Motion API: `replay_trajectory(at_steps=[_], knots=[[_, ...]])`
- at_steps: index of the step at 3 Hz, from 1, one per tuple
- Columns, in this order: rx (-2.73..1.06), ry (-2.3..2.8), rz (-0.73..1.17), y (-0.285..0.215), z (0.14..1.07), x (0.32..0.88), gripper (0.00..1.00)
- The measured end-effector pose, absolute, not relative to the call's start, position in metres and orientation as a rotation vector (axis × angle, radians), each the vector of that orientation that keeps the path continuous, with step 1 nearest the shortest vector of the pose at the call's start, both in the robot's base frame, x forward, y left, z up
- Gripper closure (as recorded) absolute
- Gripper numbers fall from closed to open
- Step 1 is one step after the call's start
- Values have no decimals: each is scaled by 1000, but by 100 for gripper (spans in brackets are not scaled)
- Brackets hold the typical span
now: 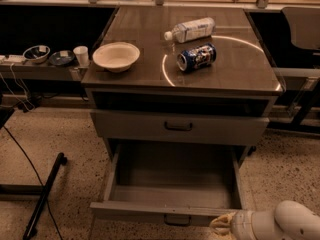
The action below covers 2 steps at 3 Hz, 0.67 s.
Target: Close middle drawer
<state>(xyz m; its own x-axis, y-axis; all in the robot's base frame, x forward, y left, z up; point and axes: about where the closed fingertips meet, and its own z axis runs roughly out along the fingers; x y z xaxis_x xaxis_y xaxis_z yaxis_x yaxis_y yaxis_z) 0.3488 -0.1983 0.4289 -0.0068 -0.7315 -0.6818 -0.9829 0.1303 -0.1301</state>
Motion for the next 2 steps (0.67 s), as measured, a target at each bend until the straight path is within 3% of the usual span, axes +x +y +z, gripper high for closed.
replay_trajectory(at_steps=[2], knots=[[-1488,1827,518,-190,408,376,100]])
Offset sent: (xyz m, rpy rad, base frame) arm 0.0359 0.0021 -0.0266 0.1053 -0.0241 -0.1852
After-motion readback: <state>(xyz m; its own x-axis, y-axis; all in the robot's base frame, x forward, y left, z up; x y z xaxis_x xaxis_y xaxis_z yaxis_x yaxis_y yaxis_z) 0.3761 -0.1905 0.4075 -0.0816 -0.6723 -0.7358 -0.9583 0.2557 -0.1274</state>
